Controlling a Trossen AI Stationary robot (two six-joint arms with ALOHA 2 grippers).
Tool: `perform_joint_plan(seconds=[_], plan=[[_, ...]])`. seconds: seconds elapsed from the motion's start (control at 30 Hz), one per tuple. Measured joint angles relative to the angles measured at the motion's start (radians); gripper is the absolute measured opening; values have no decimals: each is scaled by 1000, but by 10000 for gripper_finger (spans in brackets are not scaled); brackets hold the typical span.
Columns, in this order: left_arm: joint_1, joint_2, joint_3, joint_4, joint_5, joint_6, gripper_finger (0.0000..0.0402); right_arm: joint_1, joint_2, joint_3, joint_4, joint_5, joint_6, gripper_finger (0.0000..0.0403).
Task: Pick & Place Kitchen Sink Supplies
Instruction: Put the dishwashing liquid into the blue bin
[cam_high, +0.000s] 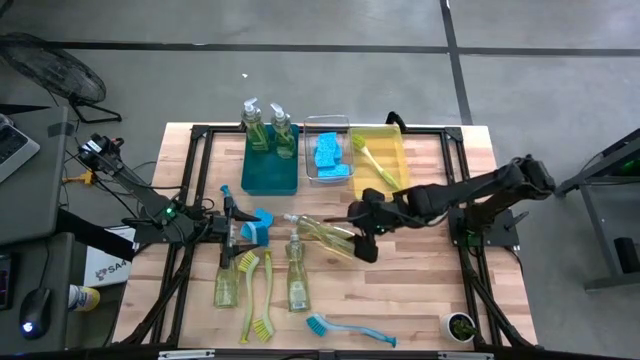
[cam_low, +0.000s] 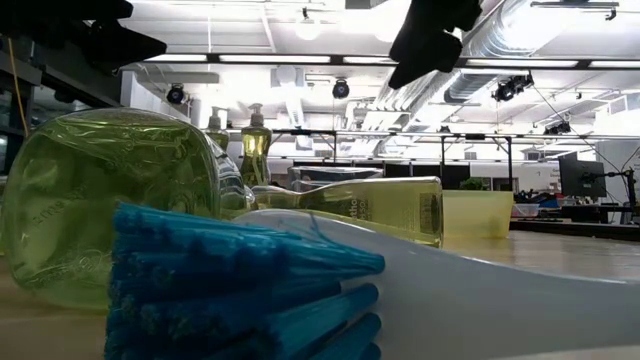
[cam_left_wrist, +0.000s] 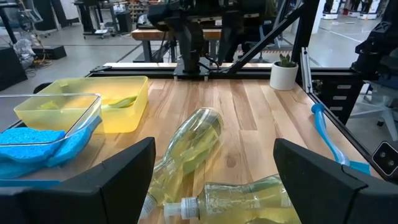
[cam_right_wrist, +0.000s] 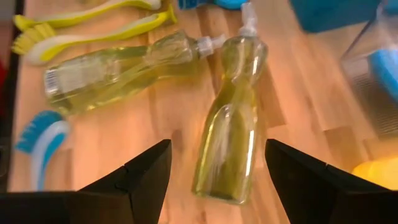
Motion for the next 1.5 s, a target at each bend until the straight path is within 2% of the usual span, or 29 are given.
perform_joint_plan(seconds=[0.33,0.47,0.67,0.97,1.23,1.5], plan=[[0,0,0,-1,16,-4,321,1,169,-1,218,30,-129,252],[0,0,0,-2,16,-4,321,-22,201,-1,244,1,-119,253],[0,0,0,-1,17,-4,321,-59,214,-1,239,-80,-67,290],[0,0,0,-1,17,-3,321,-61,233,-1,146,-52,-77,367],[0,0,0,-1,20,-3,321,-61,313,-1,77,-40,-45,374],[0,0,0,-2,20,-4,321,-60,371,-1,57,-102,1,374]])
